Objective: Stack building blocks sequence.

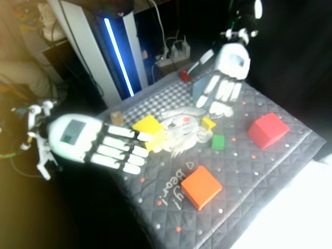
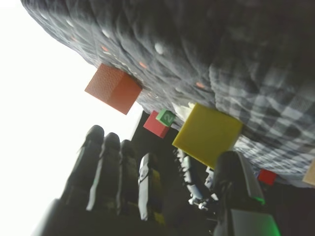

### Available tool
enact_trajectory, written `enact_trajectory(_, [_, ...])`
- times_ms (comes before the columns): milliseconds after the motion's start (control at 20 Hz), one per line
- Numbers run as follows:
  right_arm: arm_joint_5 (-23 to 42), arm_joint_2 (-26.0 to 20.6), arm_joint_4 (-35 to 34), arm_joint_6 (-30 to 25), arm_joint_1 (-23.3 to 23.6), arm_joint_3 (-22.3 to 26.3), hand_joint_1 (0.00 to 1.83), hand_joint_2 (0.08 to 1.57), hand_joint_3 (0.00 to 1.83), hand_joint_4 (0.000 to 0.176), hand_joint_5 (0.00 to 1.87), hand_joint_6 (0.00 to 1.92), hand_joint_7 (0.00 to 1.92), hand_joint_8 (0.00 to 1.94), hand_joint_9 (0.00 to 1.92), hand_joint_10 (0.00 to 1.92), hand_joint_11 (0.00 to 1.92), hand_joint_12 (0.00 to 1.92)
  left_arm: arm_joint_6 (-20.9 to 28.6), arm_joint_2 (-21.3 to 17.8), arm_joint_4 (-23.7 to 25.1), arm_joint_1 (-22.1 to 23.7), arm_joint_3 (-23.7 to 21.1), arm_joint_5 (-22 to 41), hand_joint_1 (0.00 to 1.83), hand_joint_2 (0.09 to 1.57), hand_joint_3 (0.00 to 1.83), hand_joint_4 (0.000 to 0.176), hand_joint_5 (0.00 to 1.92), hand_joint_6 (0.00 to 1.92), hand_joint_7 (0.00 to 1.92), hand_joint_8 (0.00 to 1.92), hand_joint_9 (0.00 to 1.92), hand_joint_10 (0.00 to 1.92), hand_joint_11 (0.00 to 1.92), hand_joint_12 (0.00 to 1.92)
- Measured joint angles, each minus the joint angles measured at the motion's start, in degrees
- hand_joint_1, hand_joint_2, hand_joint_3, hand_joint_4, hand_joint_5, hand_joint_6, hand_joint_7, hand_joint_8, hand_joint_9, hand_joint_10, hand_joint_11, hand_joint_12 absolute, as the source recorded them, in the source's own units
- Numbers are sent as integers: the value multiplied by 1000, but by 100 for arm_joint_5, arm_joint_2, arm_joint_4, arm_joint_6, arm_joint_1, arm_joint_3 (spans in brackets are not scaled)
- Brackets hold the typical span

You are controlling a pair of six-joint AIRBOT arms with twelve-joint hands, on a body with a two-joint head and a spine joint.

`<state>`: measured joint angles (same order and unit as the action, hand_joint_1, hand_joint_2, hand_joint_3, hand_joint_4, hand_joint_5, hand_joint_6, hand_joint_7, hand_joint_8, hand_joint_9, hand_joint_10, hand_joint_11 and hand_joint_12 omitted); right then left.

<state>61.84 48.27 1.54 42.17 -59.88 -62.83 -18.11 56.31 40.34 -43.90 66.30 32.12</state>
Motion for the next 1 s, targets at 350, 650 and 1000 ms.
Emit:
enact_trajectory(350, [0,0,2,-55,0,0,798,1127,5,124,156,3,168,5,141,6,147,26,4,-4,181,4,-68,-151,982,880,7,90,448,23,414,25,394,51,0,1475])
enact_trajectory(650, [2,-2,-4,-111,0,0,785,1161,12,103,165,2,167,0,149,3,150,23,-402,-7,-221,85,-111,-120,1233,1195,3,0,904,853,775,1500,669,1340,523,1581])
enact_trajectory(1000, [0,-2,-33,-149,-2,2,708,1169,5,113,151,1,161,2,156,6,178,31,-831,-398,-568,968,20,-144,1259,1157,0,0,917,955,878,1324,788,1517,738,1761])
